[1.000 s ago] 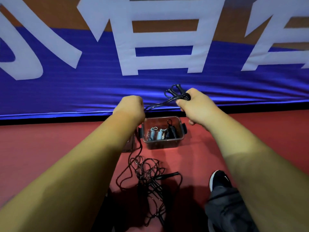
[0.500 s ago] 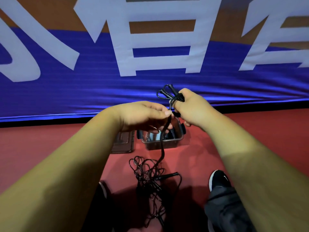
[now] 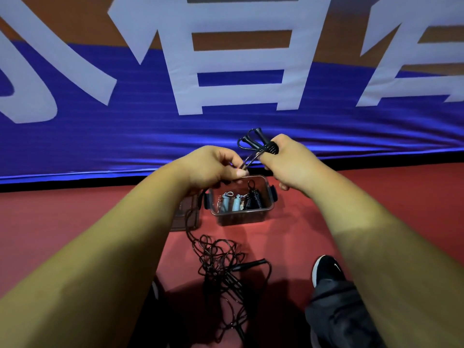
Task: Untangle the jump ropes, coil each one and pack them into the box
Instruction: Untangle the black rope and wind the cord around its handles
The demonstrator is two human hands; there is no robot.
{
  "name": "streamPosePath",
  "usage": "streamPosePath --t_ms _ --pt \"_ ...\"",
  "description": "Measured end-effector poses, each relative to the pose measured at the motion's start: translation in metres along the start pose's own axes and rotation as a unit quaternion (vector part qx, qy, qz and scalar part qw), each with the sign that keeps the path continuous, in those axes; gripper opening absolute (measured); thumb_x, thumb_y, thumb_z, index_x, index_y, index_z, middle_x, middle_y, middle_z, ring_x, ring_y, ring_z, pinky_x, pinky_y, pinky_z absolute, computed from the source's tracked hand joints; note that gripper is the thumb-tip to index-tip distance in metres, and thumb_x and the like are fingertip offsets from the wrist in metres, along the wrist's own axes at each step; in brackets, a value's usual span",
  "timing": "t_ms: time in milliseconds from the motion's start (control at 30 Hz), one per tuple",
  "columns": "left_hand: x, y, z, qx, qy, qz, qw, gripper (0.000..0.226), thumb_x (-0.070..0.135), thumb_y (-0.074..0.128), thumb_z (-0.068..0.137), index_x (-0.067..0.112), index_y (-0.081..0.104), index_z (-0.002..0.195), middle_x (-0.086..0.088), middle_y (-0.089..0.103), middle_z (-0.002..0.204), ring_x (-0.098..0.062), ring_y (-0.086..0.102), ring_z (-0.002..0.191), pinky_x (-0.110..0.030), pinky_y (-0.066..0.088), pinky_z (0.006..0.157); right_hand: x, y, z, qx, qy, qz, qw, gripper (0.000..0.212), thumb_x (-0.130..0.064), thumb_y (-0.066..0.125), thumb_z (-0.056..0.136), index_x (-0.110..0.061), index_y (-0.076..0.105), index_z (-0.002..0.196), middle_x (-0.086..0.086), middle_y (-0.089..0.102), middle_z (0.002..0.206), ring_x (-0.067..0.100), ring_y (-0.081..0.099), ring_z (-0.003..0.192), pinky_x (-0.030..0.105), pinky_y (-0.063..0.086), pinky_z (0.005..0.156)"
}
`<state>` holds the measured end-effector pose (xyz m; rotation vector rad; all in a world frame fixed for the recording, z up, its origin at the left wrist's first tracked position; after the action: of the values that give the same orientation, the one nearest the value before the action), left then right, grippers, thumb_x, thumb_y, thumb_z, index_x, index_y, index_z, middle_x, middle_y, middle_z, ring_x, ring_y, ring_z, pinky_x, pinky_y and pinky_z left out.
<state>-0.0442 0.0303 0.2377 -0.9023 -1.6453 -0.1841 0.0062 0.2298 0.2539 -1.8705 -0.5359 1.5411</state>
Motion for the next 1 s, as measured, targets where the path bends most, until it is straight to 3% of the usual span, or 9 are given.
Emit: streamPosePath --t_ms 100,167,300,433,567,633,733,867,1000 --pt "-0.005 -0.005 0.009 0.111 -0.007 0.005 0.994 0.004 0.021 0.084 0.088 0.022 0.081 0.086 -0.006 0.074 0.08 -0.02 0.061 0.071 -0.038 0.051 0.076 -0.003 0.001 -0.002 -0.015 0.017 0.045 0.999 0.021 -0.031 0.064 0.095 -0.013 0.055 0.099 0.009 0.06 0.078 0.026 0.052 0.051 0.039 0.049 0.054" --pt "-0.006 -0.004 0.011 0.132 -0.008 0.013 0.991 0.005 0.022 0.085 0.087 0.022 0.081 0.084 -0.003 0.074 0.077 -0.018 0.06 0.069 -0.034 0.051 0.074 -0.007 0.004 -0.003 -0.044 0.016 0.135 0.99 0.014 -0.023 0.063 0.089 -0.015 0.051 0.088 0.011 0.046 0.079 0.025 0.038 0.059 0.032 0.038 0.046" --pt "-0.002 0.009 0.007 0.068 -0.027 0.048 0.996 0.017 0.032 0.077 0.095 0.016 0.074 0.088 -0.001 0.067 0.071 -0.017 0.055 0.063 -0.029 0.049 0.065 -0.012 0.004 -0.009 -0.065 0.038 0.27 0.96 0.025 -0.034 0.076 0.092 -0.017 0.059 0.095 0.007 0.051 0.082 0.014 0.036 0.052 0.026 0.029 0.043" --pt "0.002 0.013 0.0 0.033 -0.046 0.112 0.992 0.036 0.049 0.058 0.104 0.021 0.079 0.096 0.001 0.064 0.068 -0.014 0.053 0.056 -0.022 0.044 0.056 -0.012 0.004 -0.01 -0.064 0.058 0.311 0.946 0.03 -0.044 0.07 0.1 -0.015 0.061 0.103 0.007 0.058 0.087 0.011 0.037 0.048 0.024 0.028 0.042" --pt "-0.002 0.01 0.004 0.005 -0.043 0.012 0.999 0.029 0.036 0.056 0.108 0.017 0.077 0.104 -0.002 0.064 0.079 -0.02 0.056 0.074 -0.032 0.05 0.065 -0.014 0.004 -0.01 -0.08 0.068 0.376 0.921 0.029 -0.039 0.071 0.101 -0.014 0.06 0.108 0.007 0.058 0.082 0.012 0.036 0.048 0.023 0.026 0.041" --pt "-0.006 0.006 0.005 -0.021 -0.048 -0.045 0.998 0.023 0.024 0.055 0.109 0.013 0.075 0.111 -0.003 0.07 0.089 -0.018 0.064 0.082 -0.036 0.057 0.079 -0.015 0.003 -0.01 -0.095 0.069 0.404 0.907 0.032 -0.039 0.073 0.1 -0.012 0.061 0.113 0.006 0.059 0.079 0.013 0.035 0.05 0.023 0.025 0.041" --pt "-0.006 -0.002 0.001 -0.042 -0.033 -0.024 0.998 0.018 0.015 0.059 0.106 0.013 0.075 0.113 -0.009 0.078 0.104 -0.024 0.072 0.097 -0.044 0.052 0.089 -0.017 0.002 -0.016 -0.179 0.069 0.393 0.899 0.034 -0.04 0.07 0.101 -0.011 0.063 0.118 0.005 0.058 0.076 0.012 0.034 0.05 0.021 0.023 0.039" --pt "0.003 -0.012 -0.009 -0.037 0.022 0.026 0.999 0.019 -0.003 0.072 0.092 0.012 0.08 0.101 -0.019 0.078 0.097 -0.025 0.068 0.08 -0.037 0.056 0.078 -0.015 0.008 -0.035 -0.401 0.117 0.286 0.862 0.029 -0.038 0.066 0.103 -0.012 0.06 0.112 0.004 0.052 0.074 0.006 0.03 0.046 0.016 0.018 0.034" --pt "0.01 -0.015 -0.015 -0.058 0.029 0.048 0.997 0.023 -0.004 0.074 0.087 0.013 0.083 0.097 -0.022 0.078 0.094 -0.024 0.069 0.078 -0.031 0.056 0.076 -0.013 0.011 -0.042 -0.487 0.141 0.215 0.835 0.028 -0.039 0.061 0.105 -0.014 0.058 0.116 0.001 0.051 0.072 0.004 0.026 0.045 0.016 0.013 0.035"
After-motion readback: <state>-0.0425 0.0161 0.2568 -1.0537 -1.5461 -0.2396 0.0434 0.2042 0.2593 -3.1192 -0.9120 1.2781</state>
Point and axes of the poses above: each hand's wrist, its own z-axis towards the middle knuckle, its own y-axis out of the palm, x = y × z, the point moved 2 cm from there along z, towards the middle knuckle
